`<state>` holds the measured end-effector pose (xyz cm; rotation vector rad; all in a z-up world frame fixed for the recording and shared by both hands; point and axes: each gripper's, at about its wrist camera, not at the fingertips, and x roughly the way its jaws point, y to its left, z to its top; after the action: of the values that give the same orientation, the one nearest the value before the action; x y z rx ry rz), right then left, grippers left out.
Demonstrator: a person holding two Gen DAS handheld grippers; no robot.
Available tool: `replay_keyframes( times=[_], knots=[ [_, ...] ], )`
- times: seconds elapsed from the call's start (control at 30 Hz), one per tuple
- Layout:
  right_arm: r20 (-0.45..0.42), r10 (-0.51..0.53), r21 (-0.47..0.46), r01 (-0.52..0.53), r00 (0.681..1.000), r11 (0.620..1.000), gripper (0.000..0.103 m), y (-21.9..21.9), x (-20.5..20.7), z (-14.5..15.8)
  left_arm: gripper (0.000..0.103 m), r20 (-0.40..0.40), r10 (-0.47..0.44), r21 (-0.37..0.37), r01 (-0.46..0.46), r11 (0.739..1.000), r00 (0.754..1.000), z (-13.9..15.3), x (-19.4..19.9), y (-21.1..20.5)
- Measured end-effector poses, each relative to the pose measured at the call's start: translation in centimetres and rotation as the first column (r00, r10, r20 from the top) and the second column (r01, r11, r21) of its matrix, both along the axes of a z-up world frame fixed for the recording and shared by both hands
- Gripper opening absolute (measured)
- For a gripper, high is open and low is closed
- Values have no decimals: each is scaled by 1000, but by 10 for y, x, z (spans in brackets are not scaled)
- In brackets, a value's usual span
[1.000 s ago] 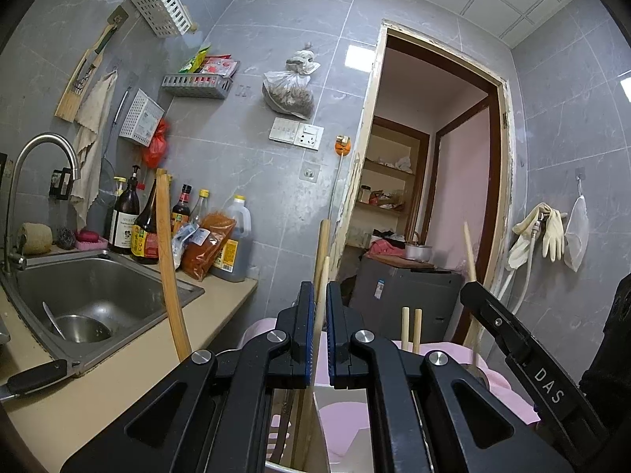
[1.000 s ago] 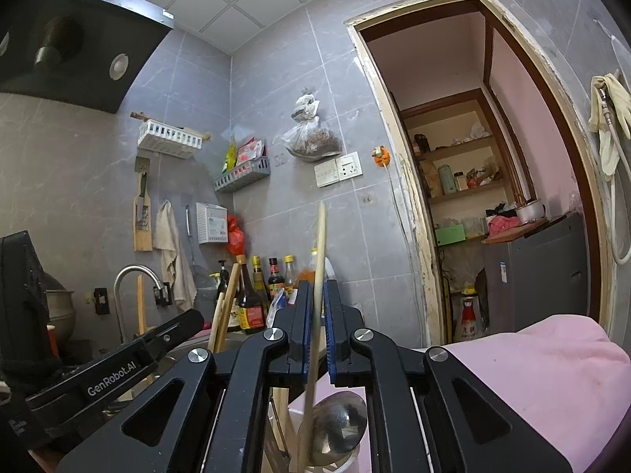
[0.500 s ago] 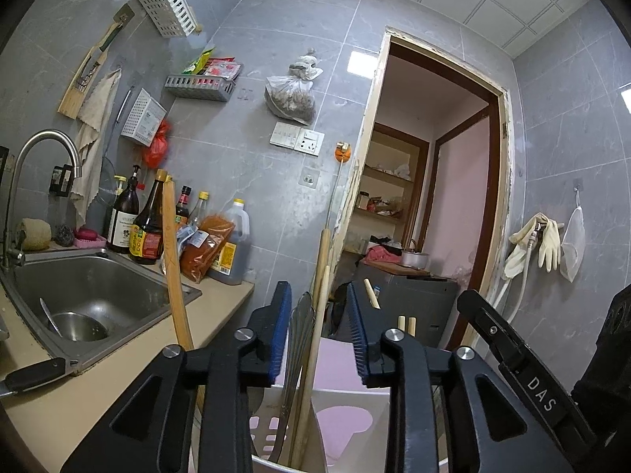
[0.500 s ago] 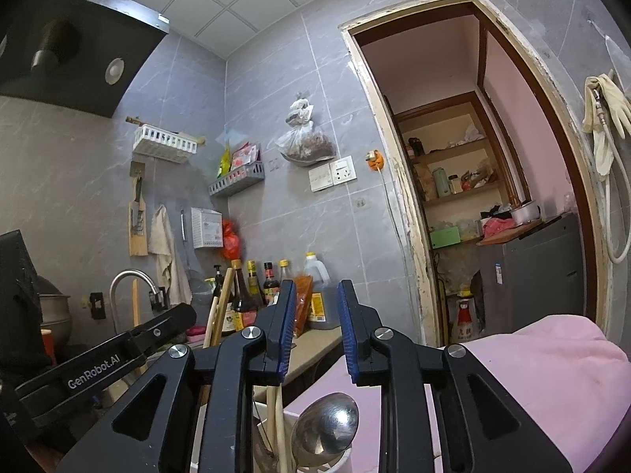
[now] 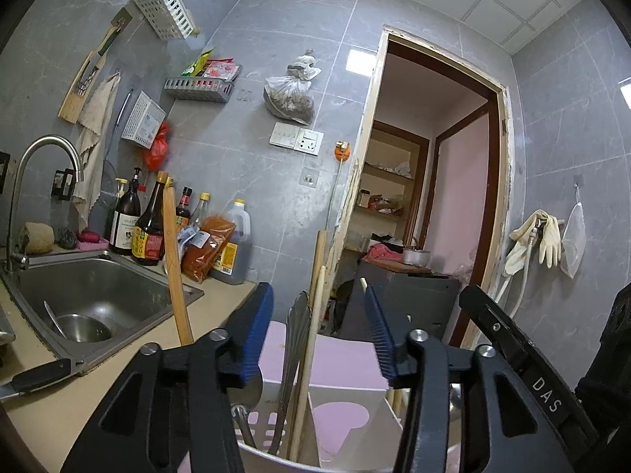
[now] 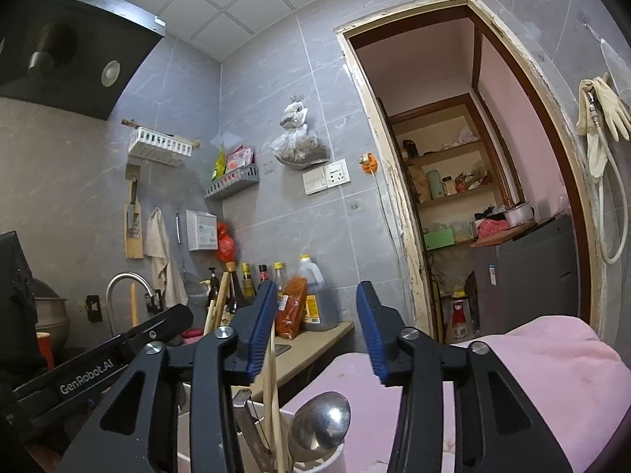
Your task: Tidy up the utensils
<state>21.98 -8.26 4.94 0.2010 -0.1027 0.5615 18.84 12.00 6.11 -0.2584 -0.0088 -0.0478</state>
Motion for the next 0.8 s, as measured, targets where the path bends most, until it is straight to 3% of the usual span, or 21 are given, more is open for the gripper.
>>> replay_keyframes(
  times=[0.23, 0.37, 0.57, 0.7, 0.8],
  knots=[
    [-6, -27, -13, 27, 1000, 1000, 50, -9, -5, 8, 55, -30, -14, 1, 14, 1000, 999, 0, -5, -5],
    [-24, -42, -8, 42, 999, 999, 61, -19, -9, 10, 59, -43, -22, -8, 22, 1000, 999, 0, -10, -6],
    [-36, -66, -24, 65, 997, 998, 74, -33, -21, 10, 76, -55, -24, -31, 23, 999, 998, 0, -20, -6],
    [-45, -77, -39, 75, 996, 996, 81, -43, -30, 9, 92, -72, -38, -50, 35, 998, 997, 0, -27, -6],
    [-52, -88, -54, 86, 995, 995, 86, -51, -39, 9, 98, -85, -66, -66, 61, 996, 994, -1, -32, -7]
  ],
)
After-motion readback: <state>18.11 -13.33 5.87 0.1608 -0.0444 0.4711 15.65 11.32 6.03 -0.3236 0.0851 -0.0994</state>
